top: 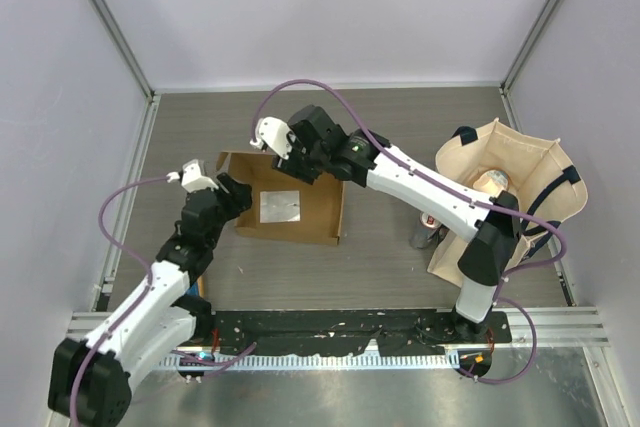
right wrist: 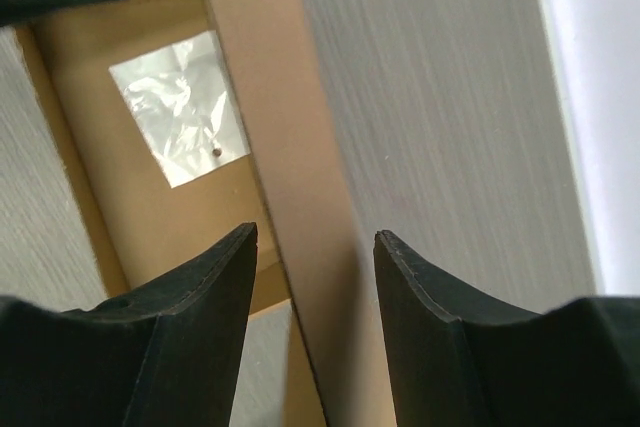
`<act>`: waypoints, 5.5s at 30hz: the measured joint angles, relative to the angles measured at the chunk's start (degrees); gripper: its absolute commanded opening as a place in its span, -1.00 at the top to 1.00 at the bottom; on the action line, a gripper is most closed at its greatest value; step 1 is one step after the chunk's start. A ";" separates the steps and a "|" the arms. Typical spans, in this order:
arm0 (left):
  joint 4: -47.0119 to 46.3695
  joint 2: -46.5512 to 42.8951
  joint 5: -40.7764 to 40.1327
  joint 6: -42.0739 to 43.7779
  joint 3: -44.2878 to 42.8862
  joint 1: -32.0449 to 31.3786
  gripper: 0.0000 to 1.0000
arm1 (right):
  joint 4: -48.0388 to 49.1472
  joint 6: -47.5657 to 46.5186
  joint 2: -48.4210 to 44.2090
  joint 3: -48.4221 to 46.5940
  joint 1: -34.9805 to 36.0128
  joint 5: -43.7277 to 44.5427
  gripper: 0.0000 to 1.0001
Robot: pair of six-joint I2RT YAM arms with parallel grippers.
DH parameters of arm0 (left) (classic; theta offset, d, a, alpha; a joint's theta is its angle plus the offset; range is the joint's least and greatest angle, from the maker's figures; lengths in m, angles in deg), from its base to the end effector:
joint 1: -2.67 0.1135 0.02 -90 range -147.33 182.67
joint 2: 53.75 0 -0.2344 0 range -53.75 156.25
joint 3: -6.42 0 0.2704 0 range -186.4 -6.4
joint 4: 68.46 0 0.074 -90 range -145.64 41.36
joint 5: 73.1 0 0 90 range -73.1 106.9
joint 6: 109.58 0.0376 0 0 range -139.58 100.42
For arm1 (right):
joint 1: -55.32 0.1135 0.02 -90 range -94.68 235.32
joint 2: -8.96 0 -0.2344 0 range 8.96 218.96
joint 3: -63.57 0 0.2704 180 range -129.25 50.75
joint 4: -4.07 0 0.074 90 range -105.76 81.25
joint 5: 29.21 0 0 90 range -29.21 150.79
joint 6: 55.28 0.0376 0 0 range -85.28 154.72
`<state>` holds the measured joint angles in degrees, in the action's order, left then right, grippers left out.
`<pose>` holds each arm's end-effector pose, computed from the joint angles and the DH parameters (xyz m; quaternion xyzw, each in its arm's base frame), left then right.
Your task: Fold the paper box
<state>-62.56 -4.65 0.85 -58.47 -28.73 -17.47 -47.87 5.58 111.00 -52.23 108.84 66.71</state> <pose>0.2219 -0.0703 0.1881 -0.2112 0.7865 -0.1809 0.5515 0.2523 0.3347 0.3382 -0.5763 0.6894 0.0467 0.4363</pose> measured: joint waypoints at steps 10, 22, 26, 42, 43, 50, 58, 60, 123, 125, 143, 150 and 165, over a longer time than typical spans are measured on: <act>23.52 -28.81 9.22 -1.01 -9.16 0.00 -0.64 | 2.91 4.50 -1.38 9.73 0.00 -4.85 -0.29; 27.65 -18.23 19.04 2.21 -24.70 0.00 -0.55 | 12.37 19.80 -8.55 26.64 0.00 -9.64 -0.57; 21.97 -4.81 24.39 -0.31 -23.61 0.00 -0.36 | 15.78 29.49 -10.43 30.99 0.00 -9.62 -0.61; 7.78 7.08 34.51 -7.17 -7.30 0.00 -0.34 | 29.20 54.82 -25.20 47.39 -5.53 -23.28 -0.65; 7.87 6.34 34.45 -7.15 -6.69 0.00 -0.34 | 29.62 55.71 -25.29 47.39 -6.36 -24.26 -0.65; 7.41 4.72 34.07 -7.10 -4.83 0.00 -0.34 | 30.97 61.46 -25.97 47.65 -10.03 -28.28 -0.29; 6.47 3.69 33.81 -7.17 -0.52 -0.02 -0.33 | 37.03 67.23 -29.00 59.12 -14.21 -31.34 0.27; 6.38 3.39 33.66 -7.15 -0.28 0.00 -0.33 | 38.36 68.00 -29.03 62.58 -15.02 -31.65 0.34; 28.48 8.24 20.81 -4.26 -13.84 5.38 -0.87 | 29.24 55.84 -13.84 52.59 -27.30 -22.95 0.31; 27.63 7.65 21.75 -4.15 -13.55 6.08 -0.87 | 30.47 56.30 -12.72 52.39 -28.00 -24.96 0.34; 22.05 6.99 27.82 -5.53 -7.76 8.26 -0.81 | 27.69 48.46 -17.38 54.25 -22.14 -19.69 -0.44; 31.08 -2.95 17.07 -7.28 -10.23 8.26 -0.93 | 22.77 35.17 -29.70 53.70 4.74 10.21 -0.51; 44.52 -12.79 4.04 -10.16 -17.14 8.55 -0.91 | 33.29 5.97 -4.35 52.06 34.29 43.19 -0.51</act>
<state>-18.04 -17.43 4.89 -68.63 -45.86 -8.93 -14.58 11.55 106.65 -0.16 143.13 109.90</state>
